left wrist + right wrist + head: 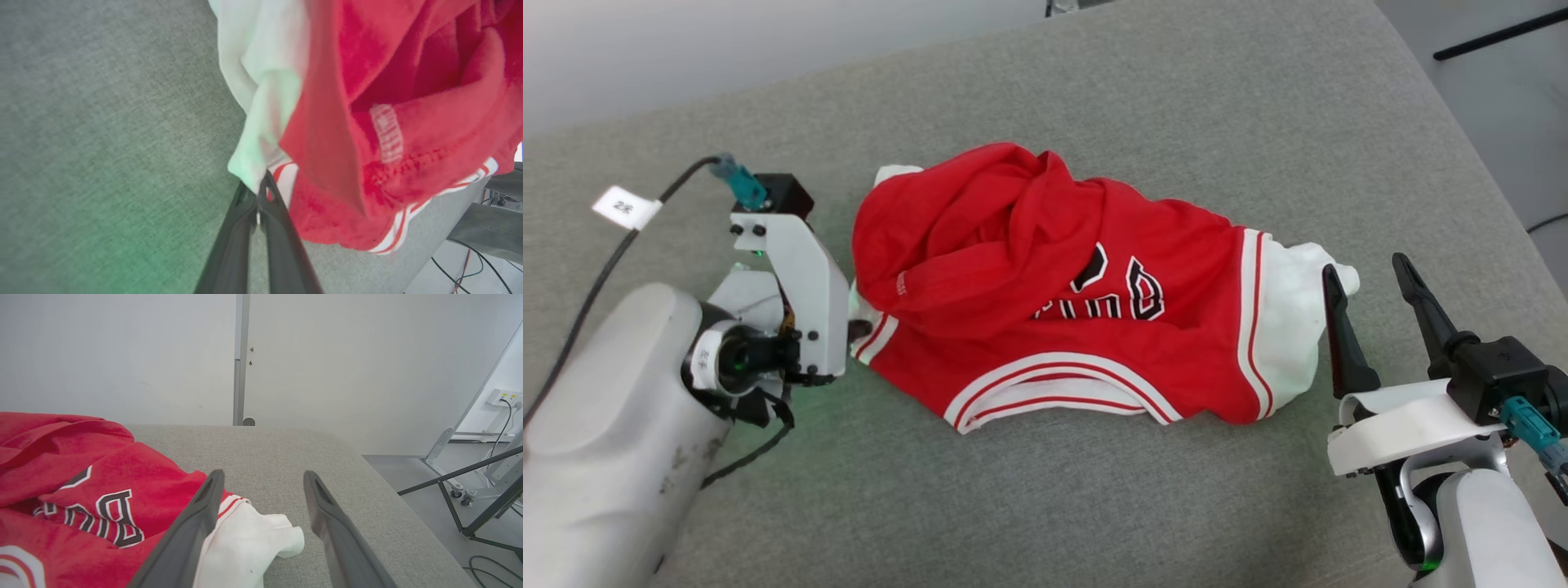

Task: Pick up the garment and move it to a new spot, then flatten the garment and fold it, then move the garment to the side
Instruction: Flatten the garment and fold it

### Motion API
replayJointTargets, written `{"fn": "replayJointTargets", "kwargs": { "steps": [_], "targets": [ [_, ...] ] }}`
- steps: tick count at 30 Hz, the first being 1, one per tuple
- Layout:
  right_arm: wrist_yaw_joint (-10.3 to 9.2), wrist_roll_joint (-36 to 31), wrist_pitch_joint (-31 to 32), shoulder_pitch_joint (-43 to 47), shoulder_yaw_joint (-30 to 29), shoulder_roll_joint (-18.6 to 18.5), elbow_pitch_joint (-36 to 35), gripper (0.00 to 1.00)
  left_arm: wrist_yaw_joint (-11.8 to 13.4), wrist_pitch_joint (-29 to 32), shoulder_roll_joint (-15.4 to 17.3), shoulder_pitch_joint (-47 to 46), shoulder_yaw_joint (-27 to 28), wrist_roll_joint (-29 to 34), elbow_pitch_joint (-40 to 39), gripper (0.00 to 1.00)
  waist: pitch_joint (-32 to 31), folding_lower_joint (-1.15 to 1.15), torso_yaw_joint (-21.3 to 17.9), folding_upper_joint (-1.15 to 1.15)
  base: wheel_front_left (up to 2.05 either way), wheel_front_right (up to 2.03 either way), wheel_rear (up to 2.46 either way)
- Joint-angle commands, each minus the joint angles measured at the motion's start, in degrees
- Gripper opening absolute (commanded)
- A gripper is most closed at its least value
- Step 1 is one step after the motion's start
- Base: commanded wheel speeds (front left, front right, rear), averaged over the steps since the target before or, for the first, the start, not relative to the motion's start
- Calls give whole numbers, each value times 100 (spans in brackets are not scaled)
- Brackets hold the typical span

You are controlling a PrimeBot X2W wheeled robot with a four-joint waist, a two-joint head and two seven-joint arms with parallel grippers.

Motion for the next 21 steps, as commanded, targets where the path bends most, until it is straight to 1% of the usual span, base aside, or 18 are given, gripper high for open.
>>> {"fn": "replayJointTargets", "kwargs": {
  "steps": [1,5,9,16,21],
  "targets": [
    [-6,-22,-12,81,-20,17,-6,100,47,6,52,-27,-15,77,29,0,-61,0,76,0,0,0,0],
    [-6,-97,50,134,-81,12,-42,100,111,-52,150,-14,43,106,-54,0,-207,0,271,0,0,0,0],
    [-6,-135,134,151,-120,-63,-106,100,221,-61,267,181,84,82,-234,0,-361,0,553,0,0,0,0],
    [-6,-181,368,270,-97,-205,-255,100,510,-144,545,687,279,-65,-716,0,-625,0,1090,0,0,0,0],
    [-6,-171,551,339,-113,-295,-390,100,777,-180,738,1205,418,-197,-1108,0,-783,0,1449,0,0,0,0]
  ]
}}
